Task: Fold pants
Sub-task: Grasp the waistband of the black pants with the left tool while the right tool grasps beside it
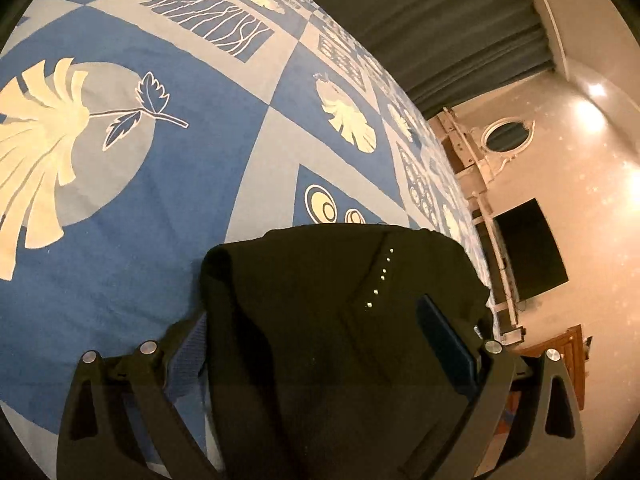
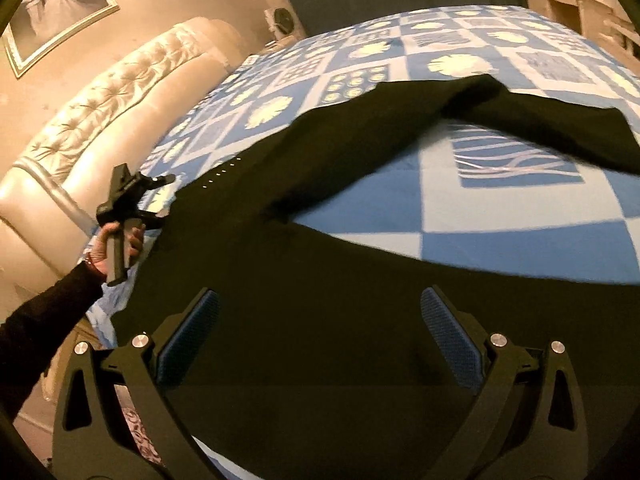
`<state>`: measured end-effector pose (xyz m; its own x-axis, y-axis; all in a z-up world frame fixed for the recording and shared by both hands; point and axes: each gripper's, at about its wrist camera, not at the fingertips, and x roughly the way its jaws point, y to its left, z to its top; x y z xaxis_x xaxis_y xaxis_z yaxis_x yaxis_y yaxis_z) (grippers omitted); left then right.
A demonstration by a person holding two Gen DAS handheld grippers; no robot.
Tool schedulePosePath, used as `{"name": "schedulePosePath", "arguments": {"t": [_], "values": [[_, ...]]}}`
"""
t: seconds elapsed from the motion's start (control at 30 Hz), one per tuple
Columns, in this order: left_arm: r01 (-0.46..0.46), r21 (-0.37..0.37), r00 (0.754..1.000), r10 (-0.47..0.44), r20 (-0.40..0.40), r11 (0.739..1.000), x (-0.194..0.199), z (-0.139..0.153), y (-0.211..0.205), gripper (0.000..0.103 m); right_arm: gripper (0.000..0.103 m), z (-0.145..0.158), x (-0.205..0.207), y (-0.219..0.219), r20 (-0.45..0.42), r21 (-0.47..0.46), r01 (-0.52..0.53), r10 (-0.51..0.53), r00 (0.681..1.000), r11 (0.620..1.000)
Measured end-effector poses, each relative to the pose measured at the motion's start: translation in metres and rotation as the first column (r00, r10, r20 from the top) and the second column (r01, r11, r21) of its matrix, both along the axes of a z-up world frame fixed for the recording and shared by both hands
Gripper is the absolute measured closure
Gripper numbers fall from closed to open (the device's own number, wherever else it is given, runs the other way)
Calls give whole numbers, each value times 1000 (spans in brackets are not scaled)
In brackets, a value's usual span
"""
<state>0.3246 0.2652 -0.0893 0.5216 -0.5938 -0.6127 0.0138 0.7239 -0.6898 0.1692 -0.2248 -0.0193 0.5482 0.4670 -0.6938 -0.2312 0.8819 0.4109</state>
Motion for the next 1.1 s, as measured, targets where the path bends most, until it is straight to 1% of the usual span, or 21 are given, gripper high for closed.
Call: {"name": "schedulePosePath", "arguments": {"t": [0.03, 0.07, 0.1, 0.13, 0.17, 0.33, 0.43, 0.53, 0.57, 0.6, 0.63, 0.67, 0.8, 0.83, 0.9, 0.93, 0.97, 1.0, 1.03, 1.07, 1.1], "values": [[1, 29, 1000, -1, 3, 1000, 1, 3, -4, 9, 2, 1, 6, 1, -2, 6, -15, 15, 1000, 1000], [-4, 71, 1000, 4, 11, 997, 1, 5, -9, 36, 2, 2, 16, 3, -3, -2, -28, 28, 1000, 1000], [-7, 125, 1000, 7, 0, 992, 2, 5, -13, 75, 2, 4, 27, 5, 0, -13, -39, 39, 999, 999], [-10, 163, 999, 16, -36, 987, 5, 2, -16, 86, 2, 5, 38, 6, 6, -24, -53, 54, 999, 998], [-24, 171, 997, 36, -65, 985, 7, -2, -16, 86, 2, 8, 53, 9, 18, -50, -71, 72, 997, 996], [-28, 208, 997, 44, -68, 978, 9, -2, -19, 87, 2, 27, 147, 23, 59, -150, -159, 170, 984, 976], [-24, 217, 997, 39, -65, 976, 10, -1, -19, 89, 2, 34, 220, 45, 50, -244, -246, 265, 963, 938], [-24, 246, 997, 40, -59, 969, 12, 1, -23, 89, 2, 32, 284, 75, 25, -359, -322, 354, 935, 876], [-22, 251, 998, 39, -59, 968, 12, 1, -24, 89, 6, 27, 304, 86, -2, -393, -354, 384, 923, 849], [-17, 251, 998, 33, -57, 968, 12, 0, -23, 89, 10, 22, 317, 95, -30, -414, -380, 405, 914, 827], [-14, 245, 998, 28, -54, 969, 12, -1, -22, 89, 26, 15, 329, 102, -63, -434, -409, 425, 903, 803], [-15, 230, 998, 27, -51, 973, 12, -3, -20, 89, 37, 4, 341, 111, -112, -451, -447, 448, 887, 773], [-29, 135, 999, 35, -42, 990, 9, -12, -8, 89, 37, -24, 361, 131, -203, -487, -525, 494, 846, 698], [-30, 124, 999, 34, -36, 992, 9, -13, -7, 89, 32, -32, 364, 135, -210, -499, -538, 508, 836, 680], [-35, 101, 999, 38, -25, 994, 7, -15, -5, 89, 29, -42, 367, 137, -207, -526, -525, 498, 842, 669], [-38, 91, 999, 41, -24, 995, 7, -15, -4, 89, 41, -48, 371, 136, -243, -494, -536, 483, 841, 684], [-42, 81, 999, 44, -24, 996, 7, -16, -3, 89, 49, -56, 375, 135, -291, -448, -544, 459, 839, 710], [-47, 72, 999, 48, -25, 996, 6, -15, -2, 89, 58, -56, 372, 134, -285, -434, -530, 448, 848, 729], [-48, 72, 998, 50, -24, 996, 6, -15, -3, 89, 81, -52, 367, 135, -274, -428, -531, 455, 847, 731], [-48, 79, 999, 50, -22, 996, 5, -14, -4, 89, 91, -47, 361, 135, -259, -447, -520, 451, 854, 728], [-47, 96, 999, 49, -14, 994, 5, -11, -6, 89, 92, -42, 353, 136, -235, -472, -507, 452, 861, 721]]}}
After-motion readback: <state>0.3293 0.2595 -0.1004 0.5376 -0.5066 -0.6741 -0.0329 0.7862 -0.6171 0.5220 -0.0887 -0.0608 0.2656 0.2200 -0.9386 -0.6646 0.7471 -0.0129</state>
